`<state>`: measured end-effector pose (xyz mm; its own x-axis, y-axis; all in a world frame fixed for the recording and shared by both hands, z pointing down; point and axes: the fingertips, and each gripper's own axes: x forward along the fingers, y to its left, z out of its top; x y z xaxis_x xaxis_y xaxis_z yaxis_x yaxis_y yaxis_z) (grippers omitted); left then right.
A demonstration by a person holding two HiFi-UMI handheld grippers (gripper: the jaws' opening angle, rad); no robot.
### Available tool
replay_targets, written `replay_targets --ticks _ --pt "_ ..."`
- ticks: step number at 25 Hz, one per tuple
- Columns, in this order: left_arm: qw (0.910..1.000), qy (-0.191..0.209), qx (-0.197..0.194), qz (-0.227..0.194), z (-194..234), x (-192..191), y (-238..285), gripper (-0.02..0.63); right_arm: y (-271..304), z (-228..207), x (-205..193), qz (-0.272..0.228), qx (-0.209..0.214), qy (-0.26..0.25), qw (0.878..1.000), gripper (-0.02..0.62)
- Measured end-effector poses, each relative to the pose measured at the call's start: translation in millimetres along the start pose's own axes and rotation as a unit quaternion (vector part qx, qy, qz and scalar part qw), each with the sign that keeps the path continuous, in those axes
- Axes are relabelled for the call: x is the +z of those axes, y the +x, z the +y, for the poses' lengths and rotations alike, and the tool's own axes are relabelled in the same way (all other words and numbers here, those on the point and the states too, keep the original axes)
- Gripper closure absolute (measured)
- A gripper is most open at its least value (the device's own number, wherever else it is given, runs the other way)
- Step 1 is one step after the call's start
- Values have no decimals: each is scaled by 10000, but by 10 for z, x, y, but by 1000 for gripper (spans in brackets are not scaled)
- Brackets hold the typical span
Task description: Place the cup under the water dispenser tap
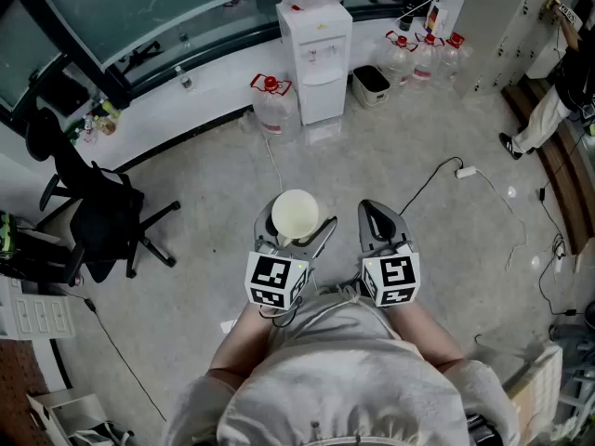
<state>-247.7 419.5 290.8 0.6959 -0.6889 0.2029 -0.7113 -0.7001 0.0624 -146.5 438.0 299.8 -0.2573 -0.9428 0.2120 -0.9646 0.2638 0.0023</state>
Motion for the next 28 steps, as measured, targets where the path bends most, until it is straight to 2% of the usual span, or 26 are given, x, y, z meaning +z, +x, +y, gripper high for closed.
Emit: replay_targets --ticks 8,13,17,23,28 --pt "10000 -8 29 11 53 -28 -29 150 21 41 -30 39 1 16 10000 568" --pt "10000 -62 30 -19 73 -28 6 150 39 -13 -34 -66 -94 340 9994 568" --pt "9999 -123 34 4 88 -73 -7 150 89 37 -95 42 -33 309 9995 566" --pt "9994 -266 183 137 223 -167 16 150 156 101 -181 192 92 337 9992 566" --pt "9990 -221 346 178 244 -152 151 150 246 -109 -214 289 112 271 9992 566"
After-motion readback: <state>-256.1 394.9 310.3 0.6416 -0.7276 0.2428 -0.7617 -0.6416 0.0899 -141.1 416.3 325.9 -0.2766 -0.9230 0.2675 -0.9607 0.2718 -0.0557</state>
